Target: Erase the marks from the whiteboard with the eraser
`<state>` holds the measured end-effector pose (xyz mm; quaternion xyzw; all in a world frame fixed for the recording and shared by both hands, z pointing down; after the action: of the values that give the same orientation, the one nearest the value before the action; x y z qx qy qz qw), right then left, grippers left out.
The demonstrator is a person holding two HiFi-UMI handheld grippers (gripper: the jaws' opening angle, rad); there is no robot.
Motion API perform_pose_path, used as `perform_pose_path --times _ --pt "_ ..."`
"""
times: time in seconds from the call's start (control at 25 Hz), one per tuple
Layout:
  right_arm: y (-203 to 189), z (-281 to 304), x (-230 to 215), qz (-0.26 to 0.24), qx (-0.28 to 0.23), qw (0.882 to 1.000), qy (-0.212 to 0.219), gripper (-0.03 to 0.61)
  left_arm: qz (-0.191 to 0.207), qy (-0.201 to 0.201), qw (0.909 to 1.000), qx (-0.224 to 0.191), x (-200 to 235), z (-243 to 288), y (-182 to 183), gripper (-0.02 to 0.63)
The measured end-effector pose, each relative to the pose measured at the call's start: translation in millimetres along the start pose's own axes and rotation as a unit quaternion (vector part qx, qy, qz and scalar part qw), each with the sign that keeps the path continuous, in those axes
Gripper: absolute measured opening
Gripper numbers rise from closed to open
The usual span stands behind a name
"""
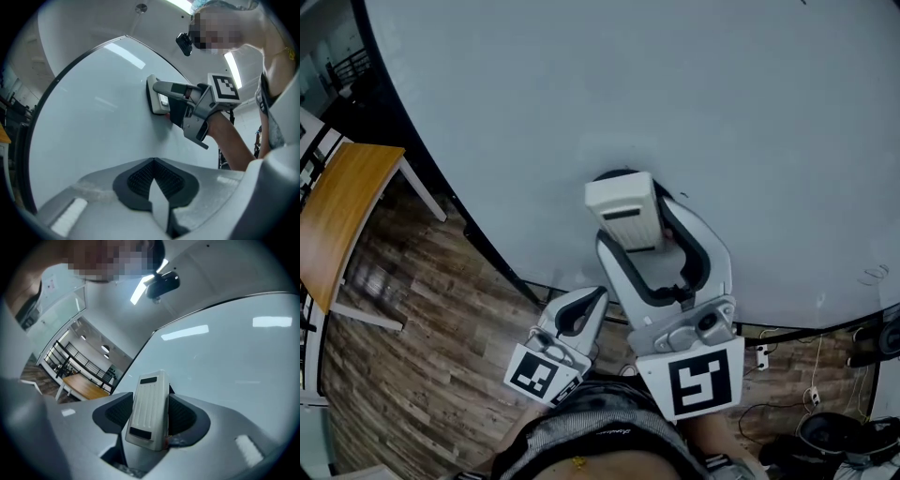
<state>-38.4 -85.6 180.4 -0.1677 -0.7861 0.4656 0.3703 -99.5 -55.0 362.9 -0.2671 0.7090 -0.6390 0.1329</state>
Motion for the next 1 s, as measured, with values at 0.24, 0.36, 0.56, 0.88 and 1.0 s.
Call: perform_pose_path --times 0.24,0.36,0.56,0.88,1.0 --pt "-10.8 27.4 35.8 -0.036 0.024 0.999 0.015 0.244 0.004 0.043 0.9990 -0.009 31.0 -27.6 7.1 -0.002" --pt "-3.2 32.2 34.3 -0.023 0.029 0.999 0.006 0.244 0.006 0.055 0.9985 -0.004 45.3 -36.5 8.7 -0.002" --pt "0.6 32.1 35.2 -0.020 0.024 0.999 -0.010 0.244 0.015 0.034 0.9993 -0.001 49.9 -36.3 13.9 -0.002" --pt "6.8 8.9 5.1 0.013 0.010 0.999 -0.037 0.244 0.017 -0.027 0.9995 0.005 30.4 -13.9 12.7 -0.002" --pt "7.4 -5.0 -9.5 0.023 0.006 0.999 -0.044 0.244 0.018 -0.042 0.9989 0.007 15.4 -3.5 11.4 -0.002"
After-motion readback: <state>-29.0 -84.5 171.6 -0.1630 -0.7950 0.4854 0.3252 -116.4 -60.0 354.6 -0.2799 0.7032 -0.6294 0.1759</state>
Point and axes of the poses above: the fingertips, and each gripper's own axes: z forward along the fingers, x to its left, y out of its top, the point moved 5 cm from there along -z, backward along the fingers, and after that the axes turned 2 degrees about -x, right-handed, at the moved point
